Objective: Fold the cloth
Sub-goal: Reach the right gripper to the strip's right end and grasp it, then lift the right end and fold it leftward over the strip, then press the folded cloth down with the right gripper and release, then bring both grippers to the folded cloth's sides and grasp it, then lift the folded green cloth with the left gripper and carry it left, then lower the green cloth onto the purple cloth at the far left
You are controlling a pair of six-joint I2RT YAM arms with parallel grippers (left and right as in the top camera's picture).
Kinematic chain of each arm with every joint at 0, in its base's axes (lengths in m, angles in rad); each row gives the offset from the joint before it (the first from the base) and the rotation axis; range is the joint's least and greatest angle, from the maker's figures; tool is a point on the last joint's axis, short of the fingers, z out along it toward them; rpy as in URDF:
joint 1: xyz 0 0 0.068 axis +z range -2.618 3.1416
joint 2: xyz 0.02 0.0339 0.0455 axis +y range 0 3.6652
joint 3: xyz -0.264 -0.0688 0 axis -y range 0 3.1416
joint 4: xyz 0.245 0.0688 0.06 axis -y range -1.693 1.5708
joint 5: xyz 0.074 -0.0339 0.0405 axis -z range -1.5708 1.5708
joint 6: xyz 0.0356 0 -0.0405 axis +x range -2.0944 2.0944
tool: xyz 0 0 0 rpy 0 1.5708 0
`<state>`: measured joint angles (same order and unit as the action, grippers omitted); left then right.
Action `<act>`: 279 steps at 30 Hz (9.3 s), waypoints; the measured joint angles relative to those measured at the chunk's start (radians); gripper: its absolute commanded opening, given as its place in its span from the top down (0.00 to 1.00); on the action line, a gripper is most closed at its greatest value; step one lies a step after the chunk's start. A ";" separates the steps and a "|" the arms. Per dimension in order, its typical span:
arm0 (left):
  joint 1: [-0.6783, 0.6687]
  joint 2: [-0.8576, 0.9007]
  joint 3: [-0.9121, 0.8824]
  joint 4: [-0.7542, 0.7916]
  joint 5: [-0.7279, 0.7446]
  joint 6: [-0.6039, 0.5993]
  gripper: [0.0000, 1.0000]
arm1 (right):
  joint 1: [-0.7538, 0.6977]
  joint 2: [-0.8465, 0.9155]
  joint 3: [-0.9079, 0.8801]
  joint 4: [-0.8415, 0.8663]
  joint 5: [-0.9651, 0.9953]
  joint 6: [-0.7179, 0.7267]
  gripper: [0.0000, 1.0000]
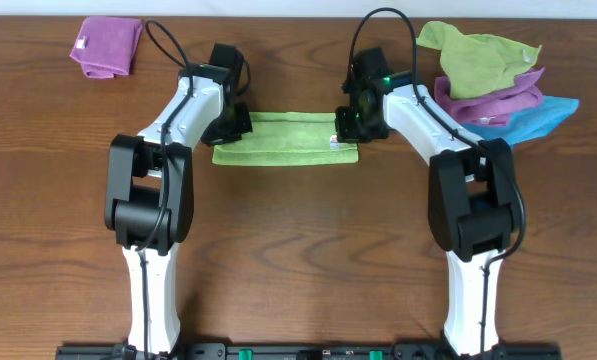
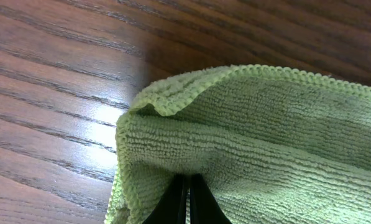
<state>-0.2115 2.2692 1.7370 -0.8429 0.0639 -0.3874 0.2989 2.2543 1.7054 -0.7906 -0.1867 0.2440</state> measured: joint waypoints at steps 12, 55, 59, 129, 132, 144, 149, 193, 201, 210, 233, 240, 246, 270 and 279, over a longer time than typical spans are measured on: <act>0.000 0.000 0.000 0.005 -0.005 -0.005 0.94 | -0.163 -0.305 0.060 -0.179 -0.150 -0.122 0.02; 0.000 0.000 -0.001 0.037 0.007 -0.005 0.94 | -0.275 -0.031 -0.369 0.455 -0.958 -0.029 0.01; 0.000 0.000 -0.001 0.037 0.007 -0.005 0.94 | -0.245 -0.022 -0.365 0.496 -0.967 0.001 0.05; 0.099 -0.834 -0.038 -0.119 0.117 -0.009 0.94 | 0.336 0.000 0.229 -0.097 0.554 0.034 0.99; 0.099 -0.834 -0.038 -0.118 0.117 -0.009 0.94 | 0.368 0.001 0.229 -0.092 0.558 0.028 0.99; 0.099 -0.852 -0.038 -0.111 0.117 -0.009 0.94 | 0.378 0.043 0.229 -0.081 0.510 0.000 0.67; 0.099 -0.852 -0.038 -0.104 0.116 -0.009 0.94 | 0.380 0.043 0.230 -0.027 0.363 -0.015 0.59; 0.163 -0.197 -0.257 0.394 0.604 -0.211 0.06 | 0.010 0.043 0.210 -0.060 0.246 -0.029 0.99; 0.098 -0.135 -0.257 0.409 0.672 -0.198 0.02 | 0.006 0.053 0.163 0.014 0.206 -0.028 0.98; 0.049 -0.131 -0.257 0.417 0.668 -0.129 0.02 | 0.006 0.109 0.164 0.035 0.150 -0.025 0.98; 0.031 -0.157 -0.453 0.746 0.716 -0.171 0.14 | 0.071 0.118 0.163 0.066 0.010 0.010 0.98; 0.027 -0.156 -0.548 0.787 0.767 -0.232 0.94 | 0.070 0.118 0.163 0.055 -0.001 0.012 0.99; 0.034 -0.144 -0.568 0.841 0.785 -0.272 0.94 | 0.061 0.119 0.186 -0.034 -0.007 0.009 0.99; 0.486 -0.131 -0.292 1.411 0.518 -0.884 0.95 | -0.073 0.130 0.491 -0.230 -0.004 -0.065 0.99; 0.499 -0.131 -0.264 1.265 0.335 -0.878 0.94 | -0.073 0.130 0.491 -0.230 -0.004 -0.096 0.99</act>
<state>0.2871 2.1380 1.4734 0.4225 0.3988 -1.2655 0.2256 2.3844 2.1963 -1.0210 -0.1909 0.1478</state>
